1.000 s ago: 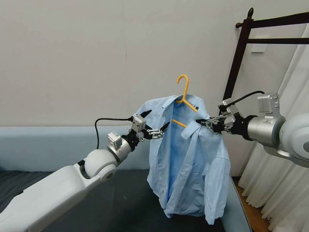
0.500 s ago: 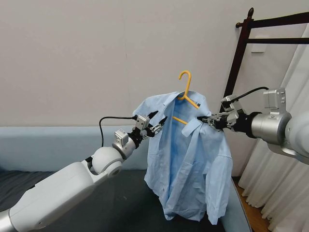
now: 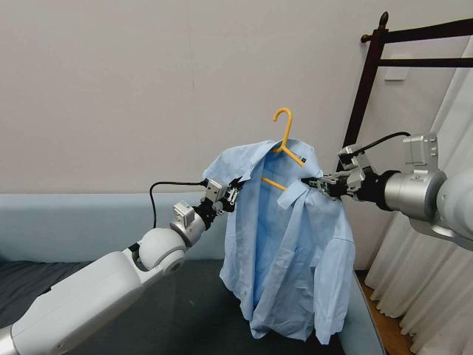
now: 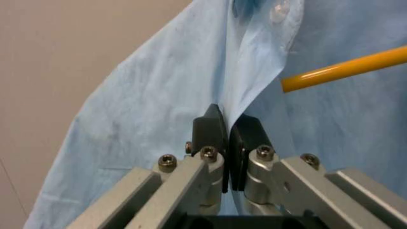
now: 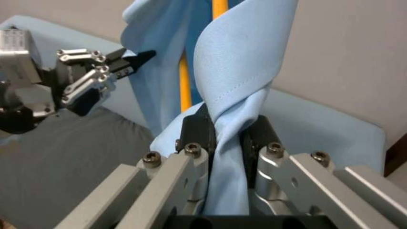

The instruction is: Pick up the clothes from the sofa and hang them on the clothes hanger.

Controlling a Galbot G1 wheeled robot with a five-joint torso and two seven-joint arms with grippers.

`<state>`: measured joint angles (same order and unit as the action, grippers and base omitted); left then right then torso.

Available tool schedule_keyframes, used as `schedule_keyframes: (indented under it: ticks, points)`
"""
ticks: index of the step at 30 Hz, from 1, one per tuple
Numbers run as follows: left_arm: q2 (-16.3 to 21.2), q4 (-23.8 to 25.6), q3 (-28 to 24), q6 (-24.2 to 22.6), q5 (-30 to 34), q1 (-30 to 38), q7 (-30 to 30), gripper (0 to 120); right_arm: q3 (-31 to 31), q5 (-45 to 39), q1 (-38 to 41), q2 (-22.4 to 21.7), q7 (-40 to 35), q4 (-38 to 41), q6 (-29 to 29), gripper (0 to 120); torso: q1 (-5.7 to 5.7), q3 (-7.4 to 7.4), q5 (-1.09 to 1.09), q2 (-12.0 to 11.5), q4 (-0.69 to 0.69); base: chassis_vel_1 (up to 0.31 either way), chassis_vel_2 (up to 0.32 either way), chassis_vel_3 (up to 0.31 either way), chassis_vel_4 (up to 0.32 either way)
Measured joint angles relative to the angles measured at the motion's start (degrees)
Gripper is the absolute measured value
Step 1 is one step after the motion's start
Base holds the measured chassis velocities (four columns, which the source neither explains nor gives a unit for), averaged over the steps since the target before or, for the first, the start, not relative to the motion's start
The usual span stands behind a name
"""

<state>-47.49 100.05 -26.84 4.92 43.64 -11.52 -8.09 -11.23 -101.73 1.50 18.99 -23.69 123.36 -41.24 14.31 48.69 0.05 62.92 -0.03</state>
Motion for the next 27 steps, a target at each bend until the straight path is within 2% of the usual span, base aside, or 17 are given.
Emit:
schedule_keyframes:
  ticks: [8,27]
  points:
    - [0.9,3.1,1.3,-0.2,-0.4,-2.3,-0.4,0,-2.0,-3.2,3.4,3.9,-4.5,-3.9,-0.7,8,0.0,0.0,0.0,0.0,0.02,0.0,0.0,0.0,0.0]
    - [2.1,8.2,4.2,-2.0,-1.1,-8.7,-4.1,0,-2.6,-5.3,5.6,7.3,-7.5,-6.4,-0.7,8,0.0,0.0,0.0,0.0,0.02,0.0,0.0,0.0,0.0]
